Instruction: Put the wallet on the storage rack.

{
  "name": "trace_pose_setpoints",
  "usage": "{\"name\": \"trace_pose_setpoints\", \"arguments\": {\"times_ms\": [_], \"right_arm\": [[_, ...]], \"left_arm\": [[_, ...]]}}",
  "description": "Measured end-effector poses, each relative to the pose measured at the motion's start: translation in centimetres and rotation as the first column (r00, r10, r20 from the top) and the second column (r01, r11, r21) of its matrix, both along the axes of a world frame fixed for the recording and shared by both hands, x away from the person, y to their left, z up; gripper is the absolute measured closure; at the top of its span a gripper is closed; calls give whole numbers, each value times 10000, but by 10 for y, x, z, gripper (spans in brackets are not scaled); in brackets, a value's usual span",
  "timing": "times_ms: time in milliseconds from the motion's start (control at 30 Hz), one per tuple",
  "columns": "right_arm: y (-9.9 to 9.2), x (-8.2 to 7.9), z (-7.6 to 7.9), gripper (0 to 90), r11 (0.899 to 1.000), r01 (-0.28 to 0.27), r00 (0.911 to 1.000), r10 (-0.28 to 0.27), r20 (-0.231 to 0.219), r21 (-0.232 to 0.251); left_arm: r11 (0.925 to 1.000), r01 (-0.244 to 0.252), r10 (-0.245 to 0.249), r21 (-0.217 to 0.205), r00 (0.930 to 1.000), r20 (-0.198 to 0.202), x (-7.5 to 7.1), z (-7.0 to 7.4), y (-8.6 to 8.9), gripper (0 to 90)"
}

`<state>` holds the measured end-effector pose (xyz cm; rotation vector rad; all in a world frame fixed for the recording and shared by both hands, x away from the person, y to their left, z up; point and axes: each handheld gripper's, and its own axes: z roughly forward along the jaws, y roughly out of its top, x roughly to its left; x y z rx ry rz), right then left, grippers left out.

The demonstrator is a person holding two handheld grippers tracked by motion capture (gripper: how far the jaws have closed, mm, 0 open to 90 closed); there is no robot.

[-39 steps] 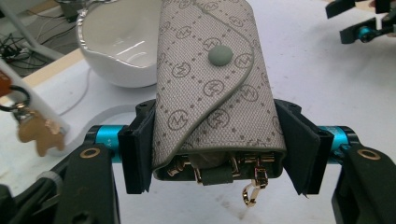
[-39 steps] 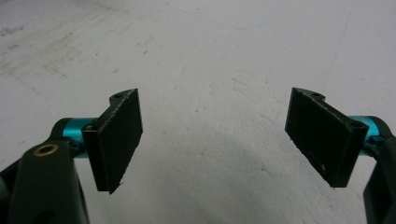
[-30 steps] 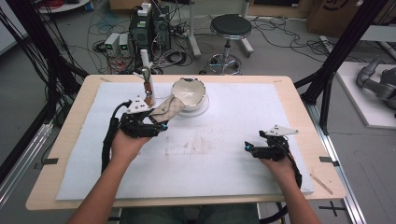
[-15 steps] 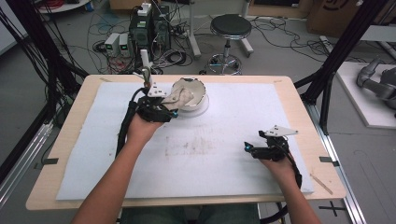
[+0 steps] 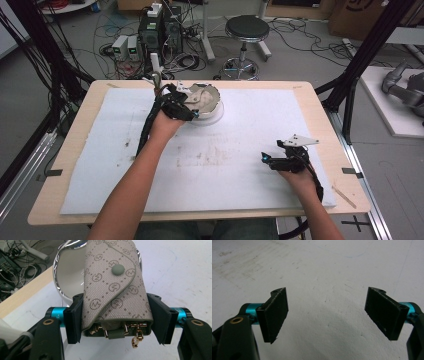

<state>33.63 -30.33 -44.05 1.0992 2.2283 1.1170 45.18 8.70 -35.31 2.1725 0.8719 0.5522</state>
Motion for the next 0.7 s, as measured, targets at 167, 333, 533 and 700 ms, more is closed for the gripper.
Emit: {"name": "trace_pose_setpoints", "arguments": {"times_ms": [167, 333, 533, 700], "right_arm": [[-1, 1, 0, 193, 10000, -10, 10000, 10, -3, -3], [-1, 1, -1, 193, 10000, -19, 10000, 19, -22, -42], [-2, 2, -1, 193, 10000, 1, 10000, -1, -30, -39], [-2, 2, -2, 192, 10000, 16, 10000, -16, -27, -44]], "left_arm": [[9997, -32, 35, 232, 9999, -139, 9, -1, -7, 360], [9986, 91, -73, 522, 9994, -331, 15, -6, -12, 359], [9983, 29, 1, 577, 9986, -524, 23, -13, -16, 358], [9998, -144, 152, 158, 9983, -556, 29, -16, -14, 353]]}}
